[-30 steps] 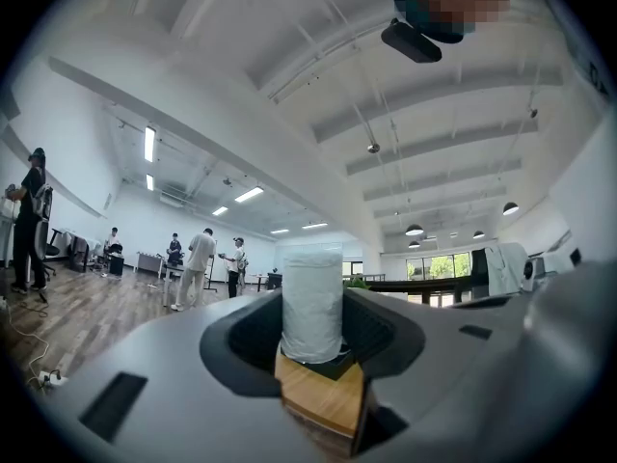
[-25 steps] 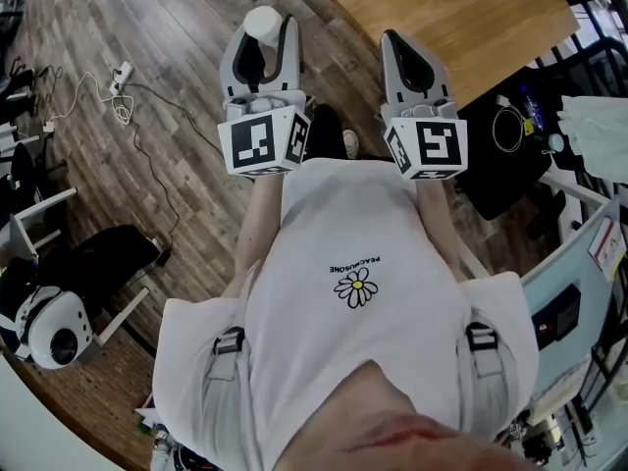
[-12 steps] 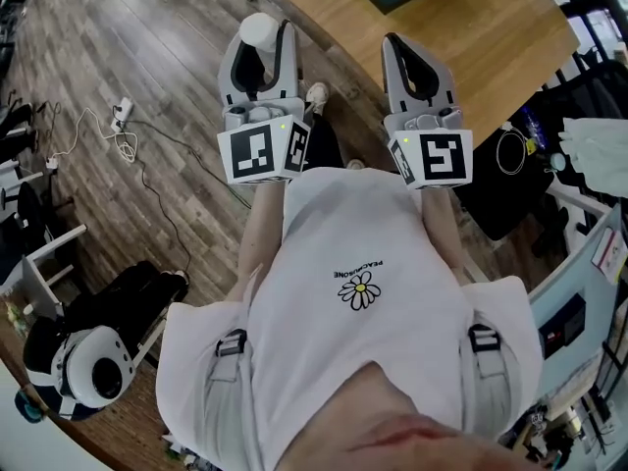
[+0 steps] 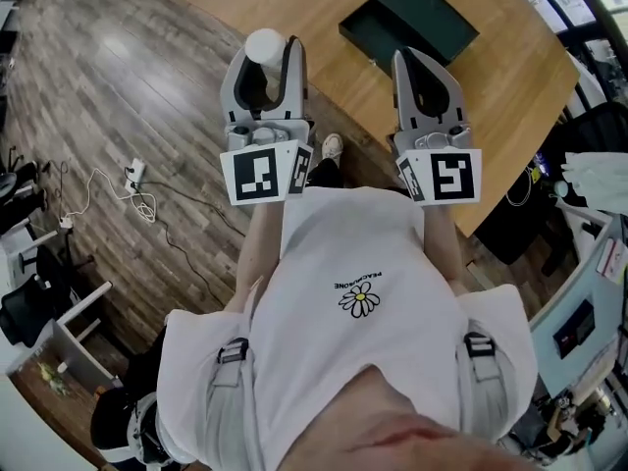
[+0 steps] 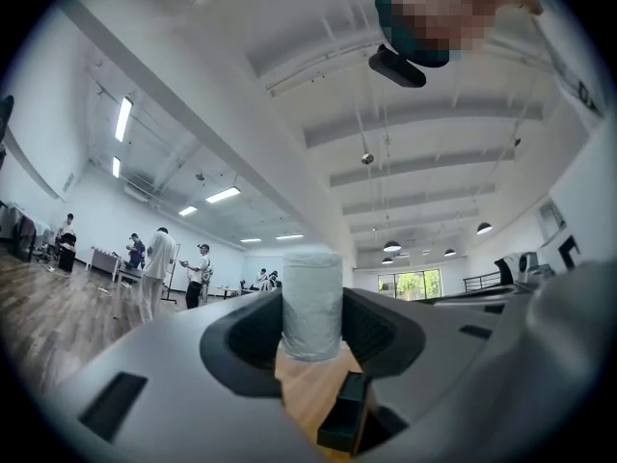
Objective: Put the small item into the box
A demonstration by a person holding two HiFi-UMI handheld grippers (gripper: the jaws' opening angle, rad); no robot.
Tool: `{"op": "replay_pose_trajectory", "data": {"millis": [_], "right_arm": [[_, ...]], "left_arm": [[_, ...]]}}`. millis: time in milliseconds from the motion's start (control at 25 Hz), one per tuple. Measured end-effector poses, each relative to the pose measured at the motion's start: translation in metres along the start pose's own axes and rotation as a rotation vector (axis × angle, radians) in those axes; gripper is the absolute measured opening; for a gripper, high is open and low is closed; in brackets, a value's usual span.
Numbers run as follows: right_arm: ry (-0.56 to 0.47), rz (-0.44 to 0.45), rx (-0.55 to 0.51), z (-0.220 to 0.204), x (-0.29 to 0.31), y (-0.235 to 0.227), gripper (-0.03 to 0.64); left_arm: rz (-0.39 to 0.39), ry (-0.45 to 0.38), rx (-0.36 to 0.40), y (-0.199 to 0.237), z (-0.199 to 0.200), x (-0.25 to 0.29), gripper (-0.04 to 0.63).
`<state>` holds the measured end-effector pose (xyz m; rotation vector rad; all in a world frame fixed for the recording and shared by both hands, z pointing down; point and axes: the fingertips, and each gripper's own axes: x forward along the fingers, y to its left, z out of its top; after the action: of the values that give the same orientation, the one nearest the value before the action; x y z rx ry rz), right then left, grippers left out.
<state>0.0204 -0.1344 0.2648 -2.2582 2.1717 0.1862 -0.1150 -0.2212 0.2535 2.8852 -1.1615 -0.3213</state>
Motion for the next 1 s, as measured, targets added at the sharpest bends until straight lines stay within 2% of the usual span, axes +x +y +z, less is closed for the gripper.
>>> {"op": "replay_pose_trajectory", "data": {"millis": [160,400,840,1000], "right_arm": [[0.005,-0.053,0.008,0.002,0.036,-0.008,0.006],[0.036,-0.112,0.037,-0.012,0.062,-0.016,0.006],[0.037,-0.121,0.047,-0.020,0.073,-0.040,0.006],[0.043,-0.124,0.052,-0.025,0.071,-0.044,0.006]], "left_arm": [[-0.054,0.001,-0.015,0.022,0.002,0.035,0.186],[-0.064,0.038,-0.063,0.047,-0.016,0.063,0.186],[-0.054,0.052,-0.081,0.035,-0.033,0.083,0.186],[-0.068,0.059,-0.066,0.026,-0.036,0.084,0.186]]}}
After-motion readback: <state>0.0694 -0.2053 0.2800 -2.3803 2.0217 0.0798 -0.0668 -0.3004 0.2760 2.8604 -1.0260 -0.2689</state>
